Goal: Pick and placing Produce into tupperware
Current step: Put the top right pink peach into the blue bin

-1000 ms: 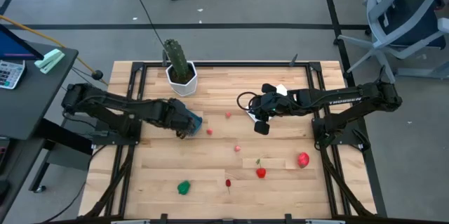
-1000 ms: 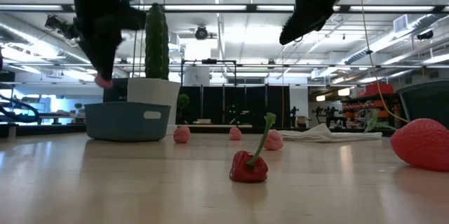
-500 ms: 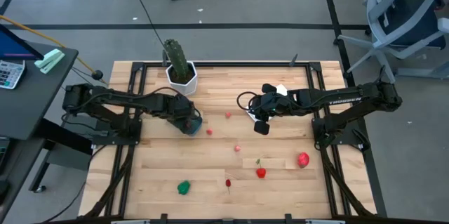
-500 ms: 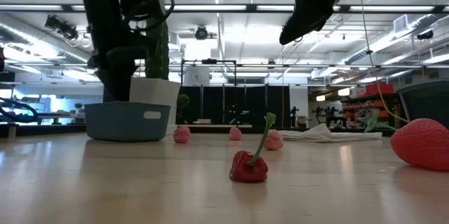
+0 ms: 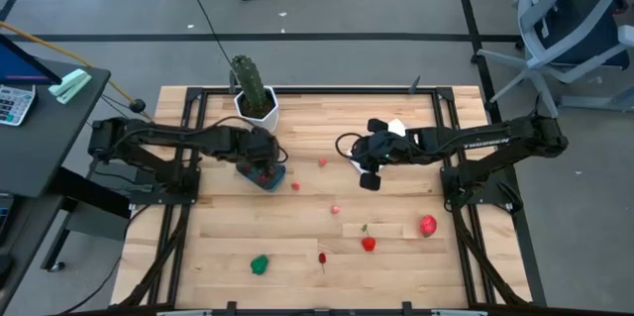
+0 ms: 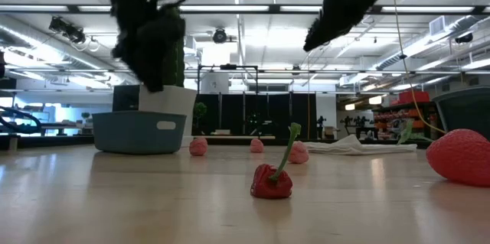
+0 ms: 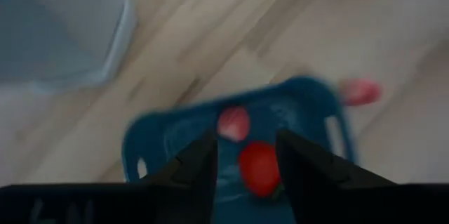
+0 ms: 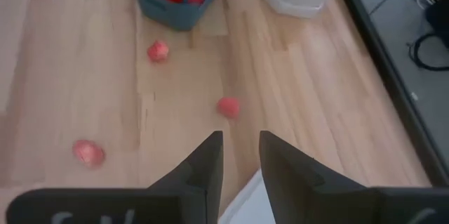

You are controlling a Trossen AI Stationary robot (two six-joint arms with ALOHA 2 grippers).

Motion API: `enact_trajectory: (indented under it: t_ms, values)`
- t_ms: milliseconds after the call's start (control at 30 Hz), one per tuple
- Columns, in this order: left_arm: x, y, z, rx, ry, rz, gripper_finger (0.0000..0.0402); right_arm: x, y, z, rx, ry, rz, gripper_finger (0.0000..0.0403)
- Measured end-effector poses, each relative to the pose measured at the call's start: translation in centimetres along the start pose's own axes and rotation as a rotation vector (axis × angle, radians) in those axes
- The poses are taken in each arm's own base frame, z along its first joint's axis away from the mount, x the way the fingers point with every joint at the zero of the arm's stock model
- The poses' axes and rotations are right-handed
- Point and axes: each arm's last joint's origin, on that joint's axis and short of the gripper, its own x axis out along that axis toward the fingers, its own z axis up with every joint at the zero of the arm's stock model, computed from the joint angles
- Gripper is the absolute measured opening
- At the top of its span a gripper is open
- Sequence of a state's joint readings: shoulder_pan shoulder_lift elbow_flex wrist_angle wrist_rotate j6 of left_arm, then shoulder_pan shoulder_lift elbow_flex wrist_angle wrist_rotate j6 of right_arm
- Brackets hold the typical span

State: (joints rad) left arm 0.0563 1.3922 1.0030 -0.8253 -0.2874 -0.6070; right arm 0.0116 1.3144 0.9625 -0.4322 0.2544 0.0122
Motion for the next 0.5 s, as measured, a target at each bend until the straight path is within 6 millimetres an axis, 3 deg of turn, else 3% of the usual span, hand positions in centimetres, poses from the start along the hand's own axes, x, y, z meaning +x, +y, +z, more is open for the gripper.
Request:
enact_trajectory:
  t_ms: [233,500]
  values:
    - [-6.3,-0.7,4.6,0.158,-0.174,-0.036,0.0111,2.6,0.3,-2.9,-0.029,-0.098,0.150,0.0113]
    - [-13.6,-0.5,8.2,0.199,-0.398,-0.096,0.0085,3.2,-1.1,-2.8,-0.015,-0.222,0.241,0.0186]
